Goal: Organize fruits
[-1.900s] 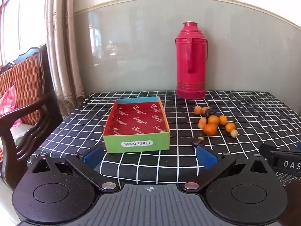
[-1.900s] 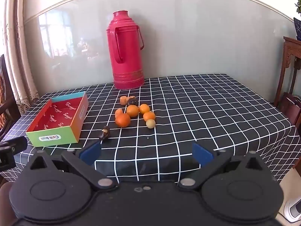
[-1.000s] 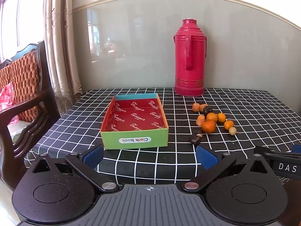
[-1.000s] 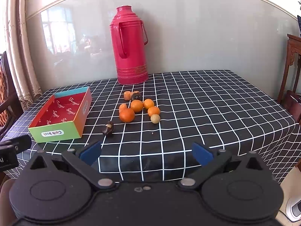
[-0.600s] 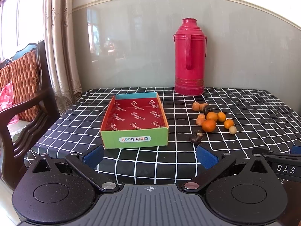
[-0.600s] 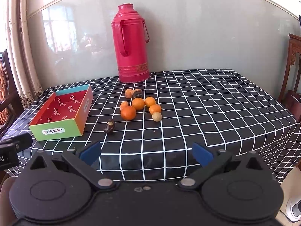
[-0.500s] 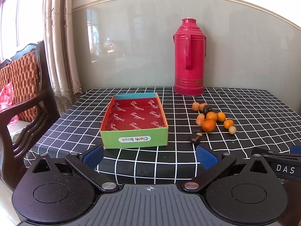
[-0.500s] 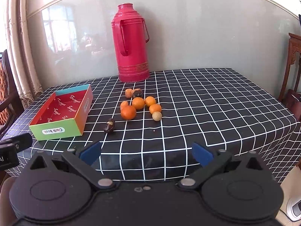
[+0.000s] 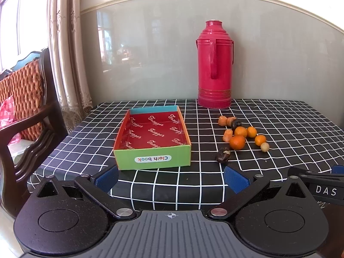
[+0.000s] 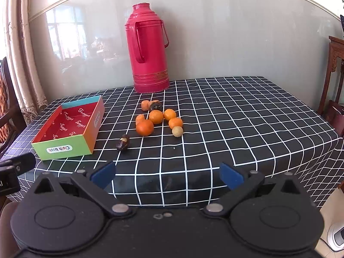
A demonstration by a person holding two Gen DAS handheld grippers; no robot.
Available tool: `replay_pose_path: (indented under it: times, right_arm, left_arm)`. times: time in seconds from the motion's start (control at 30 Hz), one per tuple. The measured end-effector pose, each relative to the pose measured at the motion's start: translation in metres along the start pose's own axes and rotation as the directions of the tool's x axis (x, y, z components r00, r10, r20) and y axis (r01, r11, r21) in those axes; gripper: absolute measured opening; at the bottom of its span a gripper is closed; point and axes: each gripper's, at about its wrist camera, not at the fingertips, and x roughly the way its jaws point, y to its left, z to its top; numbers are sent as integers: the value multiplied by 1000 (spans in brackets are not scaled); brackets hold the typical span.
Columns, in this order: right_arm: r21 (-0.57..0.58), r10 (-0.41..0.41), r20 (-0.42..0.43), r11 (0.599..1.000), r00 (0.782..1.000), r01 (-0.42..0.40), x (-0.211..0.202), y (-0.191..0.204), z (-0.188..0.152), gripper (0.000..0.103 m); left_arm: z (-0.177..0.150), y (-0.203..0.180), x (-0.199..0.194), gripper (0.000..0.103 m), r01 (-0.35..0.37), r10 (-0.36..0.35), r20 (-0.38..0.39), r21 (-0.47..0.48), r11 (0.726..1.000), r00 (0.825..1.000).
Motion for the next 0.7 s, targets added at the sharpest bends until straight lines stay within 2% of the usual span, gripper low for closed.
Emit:
replay_pose_path:
  times: [0.7]
  right_arm:
    - [4, 0, -9, 1000, 1000, 0, 2, 0, 0, 97]
  left_arm:
    - [1, -3, 0, 103, 9, -9, 0, 17, 1000, 1000]
